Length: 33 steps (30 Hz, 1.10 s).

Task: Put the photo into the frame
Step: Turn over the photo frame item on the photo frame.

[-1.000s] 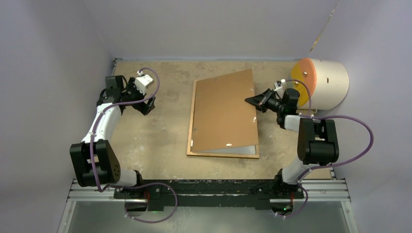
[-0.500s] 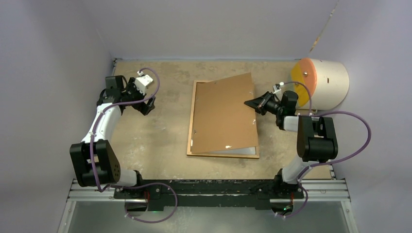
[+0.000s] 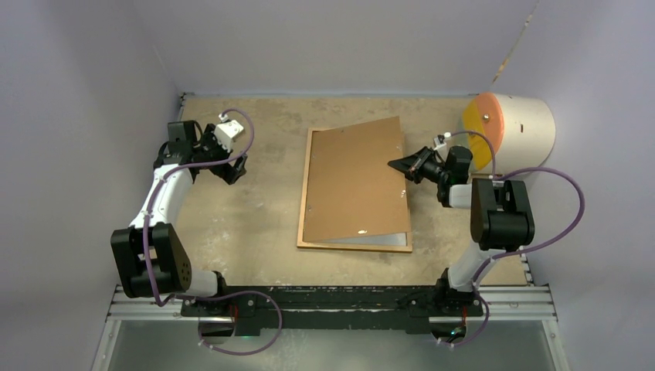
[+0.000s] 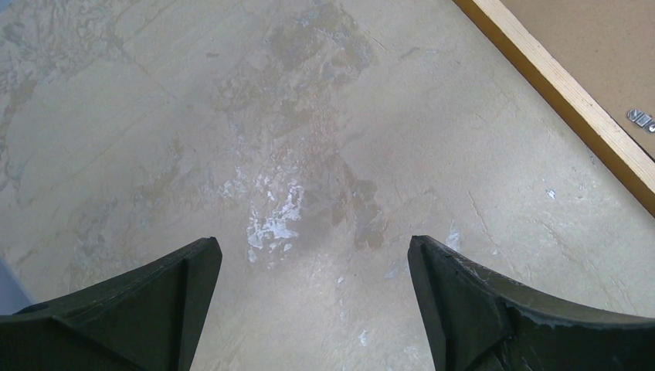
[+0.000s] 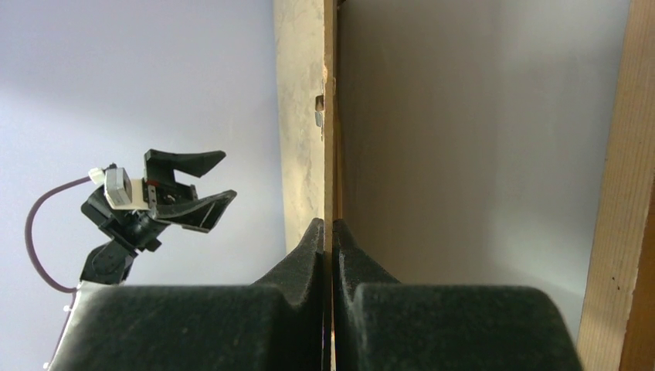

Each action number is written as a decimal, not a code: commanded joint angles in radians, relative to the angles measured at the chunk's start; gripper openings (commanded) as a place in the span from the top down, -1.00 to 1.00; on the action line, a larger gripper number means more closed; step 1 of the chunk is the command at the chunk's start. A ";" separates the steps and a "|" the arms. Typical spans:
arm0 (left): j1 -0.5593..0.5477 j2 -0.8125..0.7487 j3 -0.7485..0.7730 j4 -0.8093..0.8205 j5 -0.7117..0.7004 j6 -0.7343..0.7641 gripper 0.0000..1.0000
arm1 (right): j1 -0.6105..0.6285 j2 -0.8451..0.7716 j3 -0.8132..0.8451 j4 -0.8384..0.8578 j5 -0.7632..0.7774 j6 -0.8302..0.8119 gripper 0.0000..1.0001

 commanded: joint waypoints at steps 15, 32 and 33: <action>-0.007 -0.026 -0.001 -0.013 0.009 0.023 -0.96 | -0.032 0.054 0.032 0.081 0.038 0.056 1.00; -0.007 -0.025 -0.012 -0.026 0.017 0.031 -1.00 | 0.061 0.009 -0.019 0.030 0.211 -0.020 1.00; -0.007 -0.026 -0.012 -0.027 0.019 0.031 -1.00 | 0.066 0.008 -0.023 0.032 0.223 -0.019 1.00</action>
